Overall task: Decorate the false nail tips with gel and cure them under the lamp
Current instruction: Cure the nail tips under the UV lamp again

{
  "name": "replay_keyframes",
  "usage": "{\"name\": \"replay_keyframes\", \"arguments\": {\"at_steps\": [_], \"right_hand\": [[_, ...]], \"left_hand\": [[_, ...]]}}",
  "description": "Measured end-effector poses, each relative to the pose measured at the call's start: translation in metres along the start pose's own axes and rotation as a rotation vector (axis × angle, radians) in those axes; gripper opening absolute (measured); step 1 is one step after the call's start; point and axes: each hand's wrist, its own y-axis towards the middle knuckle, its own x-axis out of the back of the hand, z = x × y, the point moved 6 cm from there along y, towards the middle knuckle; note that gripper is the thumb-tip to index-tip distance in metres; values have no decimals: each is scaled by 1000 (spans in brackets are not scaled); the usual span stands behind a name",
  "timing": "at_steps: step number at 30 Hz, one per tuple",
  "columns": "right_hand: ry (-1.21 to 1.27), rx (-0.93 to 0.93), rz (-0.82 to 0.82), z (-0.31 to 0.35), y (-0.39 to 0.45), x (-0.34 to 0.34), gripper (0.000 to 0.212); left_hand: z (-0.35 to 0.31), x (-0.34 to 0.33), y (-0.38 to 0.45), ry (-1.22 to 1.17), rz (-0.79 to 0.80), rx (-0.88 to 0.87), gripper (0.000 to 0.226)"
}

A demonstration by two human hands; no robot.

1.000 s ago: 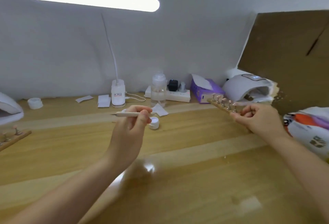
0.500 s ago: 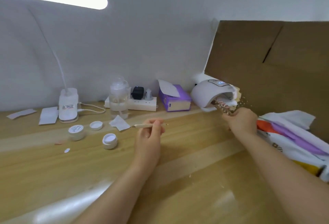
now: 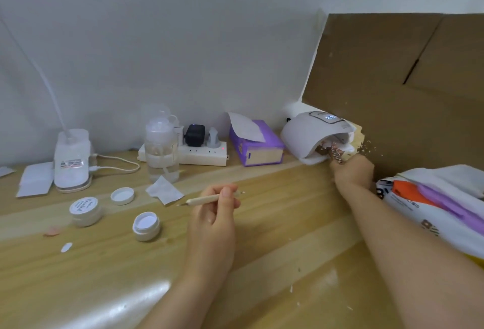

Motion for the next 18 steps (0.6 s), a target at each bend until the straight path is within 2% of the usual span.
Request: {"name": "replay_keyframes", "arguments": {"at_steps": [6, 10, 16, 18], "right_hand": [[36, -66, -23, -9, 19, -14, 23], [42, -106, -32, -12, 30, -18, 29], [-100, -22, 16, -9, 35, -24, 30], [-124, -6, 51, -6, 38, -27, 22]], "left_hand": [[2, 3, 0, -34, -47, 15, 32], [5, 4, 4, -75, -81, 24, 20], [10, 5, 7, -139, -148, 30, 19], [14, 6, 16, -99, -169, 34, 20]]}}
